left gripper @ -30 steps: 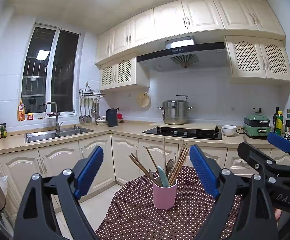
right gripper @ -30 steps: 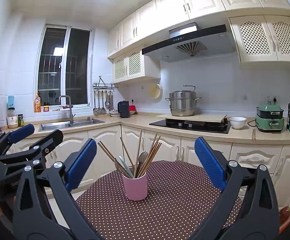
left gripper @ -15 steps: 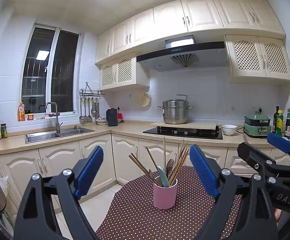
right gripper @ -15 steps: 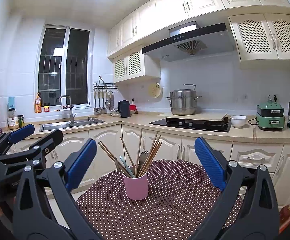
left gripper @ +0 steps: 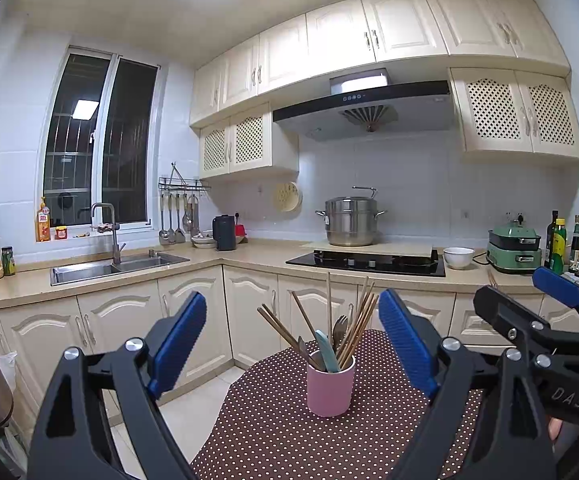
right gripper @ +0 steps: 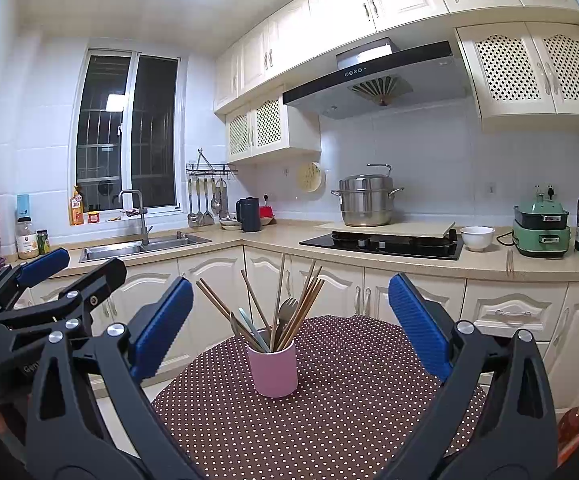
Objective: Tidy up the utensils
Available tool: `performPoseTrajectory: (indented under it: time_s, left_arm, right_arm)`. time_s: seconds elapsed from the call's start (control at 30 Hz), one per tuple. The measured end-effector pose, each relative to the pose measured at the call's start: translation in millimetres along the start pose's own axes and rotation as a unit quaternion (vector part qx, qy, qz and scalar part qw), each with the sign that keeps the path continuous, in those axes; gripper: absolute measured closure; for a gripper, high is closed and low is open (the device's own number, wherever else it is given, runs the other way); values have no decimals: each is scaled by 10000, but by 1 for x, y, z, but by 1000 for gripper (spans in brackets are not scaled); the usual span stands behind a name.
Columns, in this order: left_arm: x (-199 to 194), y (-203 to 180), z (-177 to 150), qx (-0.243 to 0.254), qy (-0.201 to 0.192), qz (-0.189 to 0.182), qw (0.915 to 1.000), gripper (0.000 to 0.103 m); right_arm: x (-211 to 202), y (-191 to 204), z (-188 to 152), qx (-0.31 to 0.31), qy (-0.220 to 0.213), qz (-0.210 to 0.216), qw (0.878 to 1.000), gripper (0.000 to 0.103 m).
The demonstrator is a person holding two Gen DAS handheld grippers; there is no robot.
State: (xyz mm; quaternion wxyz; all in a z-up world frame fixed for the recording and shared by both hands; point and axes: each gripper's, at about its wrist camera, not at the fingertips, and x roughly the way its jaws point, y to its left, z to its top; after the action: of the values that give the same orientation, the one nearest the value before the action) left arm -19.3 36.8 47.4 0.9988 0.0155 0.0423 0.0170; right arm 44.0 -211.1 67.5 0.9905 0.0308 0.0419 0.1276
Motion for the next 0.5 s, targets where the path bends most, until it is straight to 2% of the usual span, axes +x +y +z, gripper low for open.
performPoseTrajectory:
  time_s: [0.5]
  left_arm:
    - [3, 2, -5, -3, 28, 1, 10000, 17]
  right_arm:
    - [2, 3, -3, 26, 46, 7, 10000, 7]
